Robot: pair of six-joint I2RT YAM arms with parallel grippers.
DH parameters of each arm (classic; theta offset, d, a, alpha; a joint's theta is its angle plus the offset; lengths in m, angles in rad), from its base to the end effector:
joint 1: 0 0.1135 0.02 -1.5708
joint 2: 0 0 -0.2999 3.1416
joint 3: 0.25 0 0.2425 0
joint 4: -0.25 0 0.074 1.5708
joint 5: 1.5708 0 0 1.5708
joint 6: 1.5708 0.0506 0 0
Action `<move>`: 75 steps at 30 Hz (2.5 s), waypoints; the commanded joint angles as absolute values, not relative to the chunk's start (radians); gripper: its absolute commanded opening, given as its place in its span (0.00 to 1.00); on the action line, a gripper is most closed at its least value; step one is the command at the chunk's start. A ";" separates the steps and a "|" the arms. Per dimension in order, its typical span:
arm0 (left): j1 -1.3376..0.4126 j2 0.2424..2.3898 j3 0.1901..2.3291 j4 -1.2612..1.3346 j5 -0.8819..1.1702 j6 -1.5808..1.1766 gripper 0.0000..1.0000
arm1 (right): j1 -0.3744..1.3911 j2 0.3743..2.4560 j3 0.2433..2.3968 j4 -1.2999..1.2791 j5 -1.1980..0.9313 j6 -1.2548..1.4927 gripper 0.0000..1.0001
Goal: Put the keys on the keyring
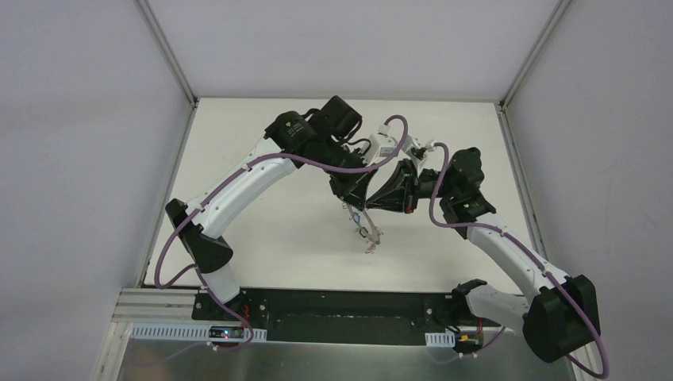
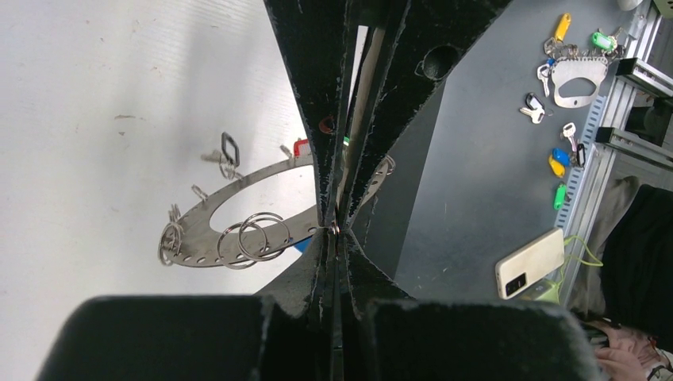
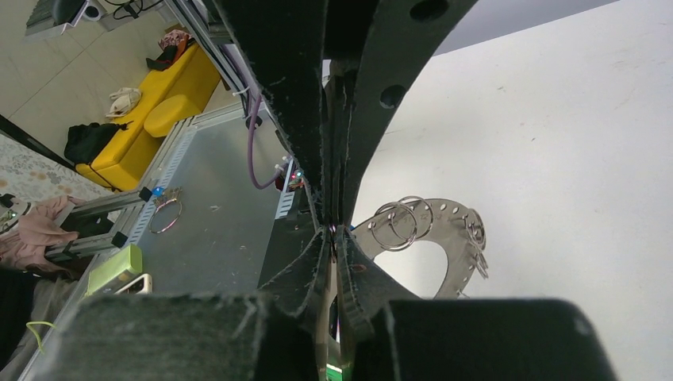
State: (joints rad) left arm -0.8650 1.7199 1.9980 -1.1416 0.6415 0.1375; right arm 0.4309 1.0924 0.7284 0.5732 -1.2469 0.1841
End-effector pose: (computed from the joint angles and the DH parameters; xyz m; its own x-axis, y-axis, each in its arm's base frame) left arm 0.2030 -0.2848 0.4452 -0.3702 0.6037 -0.7060 0.9214 0.1423 -0.3615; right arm 0.1717 0.1317 0.3709 0.0069 0.0673 -0.9977 -0.9936 -0.1124 -0.0145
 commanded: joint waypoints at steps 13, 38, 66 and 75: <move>-0.874 1.695 1.997 -1.119 0.641 0.132 0.00 | 0.437 1.083 0.732 0.620 -1.282 0.180 0.09; -0.869 1.656 1.965 -1.094 0.662 0.164 0.00 | 0.413 1.065 0.746 0.604 -1.269 0.185 0.00; -0.776 1.390 1.572 -0.609 0.756 0.275 0.41 | 0.333 1.078 0.699 1.004 -1.206 0.537 0.00; -0.776 1.431 1.582 -0.584 0.794 0.277 0.46 | 0.329 1.096 0.682 1.092 -1.198 0.600 0.00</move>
State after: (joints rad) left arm -0.7780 1.4220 1.5753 -0.6415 0.7364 0.2596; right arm 0.3367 1.0954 0.6888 0.9592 -1.2152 0.5507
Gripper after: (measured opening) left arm 0.449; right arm 0.005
